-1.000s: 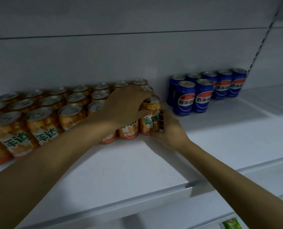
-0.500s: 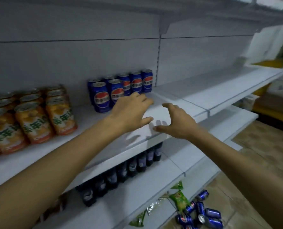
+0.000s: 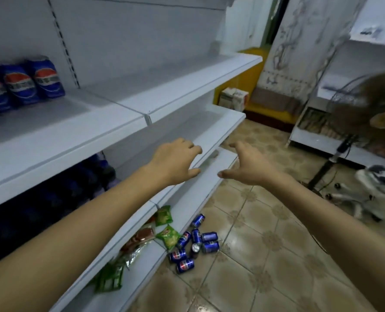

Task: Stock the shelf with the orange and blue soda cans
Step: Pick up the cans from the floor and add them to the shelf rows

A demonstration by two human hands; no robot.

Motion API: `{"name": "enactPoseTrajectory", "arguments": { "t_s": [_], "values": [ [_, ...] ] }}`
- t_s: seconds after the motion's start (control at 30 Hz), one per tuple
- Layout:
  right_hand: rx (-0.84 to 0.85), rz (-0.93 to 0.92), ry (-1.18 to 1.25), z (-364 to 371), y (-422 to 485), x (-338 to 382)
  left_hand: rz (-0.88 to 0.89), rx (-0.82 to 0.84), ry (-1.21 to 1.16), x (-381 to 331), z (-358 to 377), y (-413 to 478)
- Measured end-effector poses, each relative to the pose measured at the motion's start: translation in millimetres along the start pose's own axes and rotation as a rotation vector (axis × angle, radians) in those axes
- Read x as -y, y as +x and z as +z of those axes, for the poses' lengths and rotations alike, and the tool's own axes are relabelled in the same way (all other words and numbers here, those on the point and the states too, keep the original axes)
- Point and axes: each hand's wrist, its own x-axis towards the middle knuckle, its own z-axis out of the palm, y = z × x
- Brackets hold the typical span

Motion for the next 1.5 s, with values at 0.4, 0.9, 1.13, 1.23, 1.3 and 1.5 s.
{"name": "enactPoseTrajectory", "arguments": {
  "t_s": [0.4,0.9,1.13,1.23,1.3,1.5],
  "values": [
    [0.372,0.118,0.089,115.6,63.5,-68.6,-0.101,0.374,-0.2,11.8,158.2,41.1],
    [0.916,0.678,0.457,397.5,72.8,-216.8,-0.367,1.089,-0.658,-56.5,445.4,30.3],
    [1.148,0.781,0.496,543.7,57.8,-275.9,-0.672,1.121,-0.852,-125.3,601.8,1.3],
    [1.068,0.923,0.598,608.6,71.3,-291.7,-0.68,1.038,-0.805,-142.8,668.2,13.9],
    [0.991,1.039,0.733,655.4,90.2,-300.2,-0.718,0.964,-0.789,-147.4,715.4,28.5],
    [0.765,1.38,1.232,778.0,154.2,-300.9,-0.699,0.669,-0.701,-140.3,851.8,66.7]
  ]
}}
